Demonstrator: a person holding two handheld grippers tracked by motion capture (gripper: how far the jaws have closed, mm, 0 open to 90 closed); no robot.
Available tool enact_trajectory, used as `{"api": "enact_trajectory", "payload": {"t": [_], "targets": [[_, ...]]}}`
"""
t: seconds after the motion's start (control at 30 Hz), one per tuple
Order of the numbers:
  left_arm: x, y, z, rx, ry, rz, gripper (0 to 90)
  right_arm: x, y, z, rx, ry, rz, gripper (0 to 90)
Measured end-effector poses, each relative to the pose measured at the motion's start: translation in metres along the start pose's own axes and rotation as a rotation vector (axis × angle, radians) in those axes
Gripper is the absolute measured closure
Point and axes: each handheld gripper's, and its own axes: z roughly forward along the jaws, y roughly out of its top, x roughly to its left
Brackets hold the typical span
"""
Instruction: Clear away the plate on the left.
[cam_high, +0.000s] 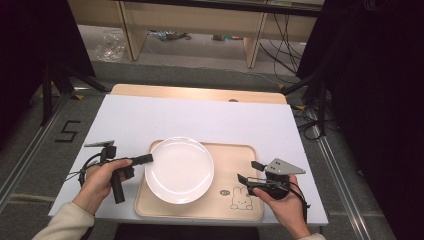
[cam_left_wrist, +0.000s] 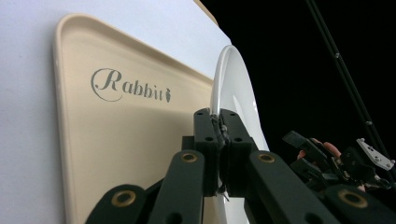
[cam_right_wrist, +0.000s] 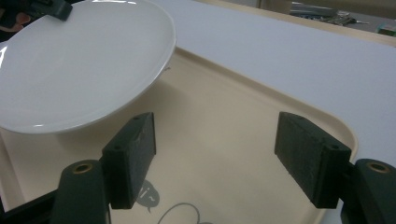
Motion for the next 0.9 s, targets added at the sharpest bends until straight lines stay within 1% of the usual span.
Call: {"api": "enact_trajectory", "payload": {"t": [0.13, 0.17, 0.2, 0.3, 0.33, 0.43, 0.47, 0.57, 0.6, 0.7, 0.77, 0.9], "targets": [[-0.001, -0.001, 0.003, 0.009, 0.000, -0.001, 86.4, 0.000, 0.000, 0.000, 0.000, -0.001, -0.002, 30.3], [-0.001, -0.001, 0.004, 0.011, 0.002, 0.000, 86.4, 0.000, -0.001, 0.002, -0.021, 0.013, 0.005, 30.3], [-0.001, -0.002, 0.005, 0.011, 0.004, 0.001, 86.4, 0.000, -0.001, 0.002, -0.024, 0.016, 0.006, 30.3], [0.000, -0.002, 0.006, 0.017, 0.002, 0.002, 86.4, 0.000, -0.001, 0.002, -0.023, 0.016, 0.007, 30.3], [-0.001, -0.002, 0.006, 0.016, 0.003, 0.002, 86.4, 0.000, 0.000, 0.000, -0.001, 0.000, -0.001, 30.3], [-0.001, -0.002, 0.008, 0.018, 0.001, 0.003, 86.5, 0.000, 0.000, 0.001, -0.012, 0.011, 0.004, 30.3], [-0.002, -0.003, 0.009, 0.019, 0.001, 0.002, 86.4, 0.000, 0.000, 0.000, 0.000, -0.001, -0.001, 30.3], [-0.002, -0.003, 0.011, 0.027, 0.001, 0.007, 86.4, 0.000, 0.000, 0.000, 0.001, -0.001, -0.001, 30.3], [-0.003, -0.004, 0.011, 0.030, -0.001, 0.006, 86.4, 0.000, -0.001, 0.002, -0.024, 0.017, 0.006, 30.3], [-0.003, -0.004, 0.013, 0.035, -0.003, 0.003, 86.4, 0.000, -0.001, 0.002, -0.024, 0.017, 0.006, 30.3], [-0.003, -0.004, 0.014, 0.035, 0.000, 0.011, 86.4, 0.000, -0.001, 0.002, -0.018, 0.011, 0.005, 30.3], [-0.004, -0.005, 0.016, 0.039, -0.005, 0.007, 86.4, 0.000, -0.001, 0.002, -0.025, 0.018, 0.006, 30.4]]}}
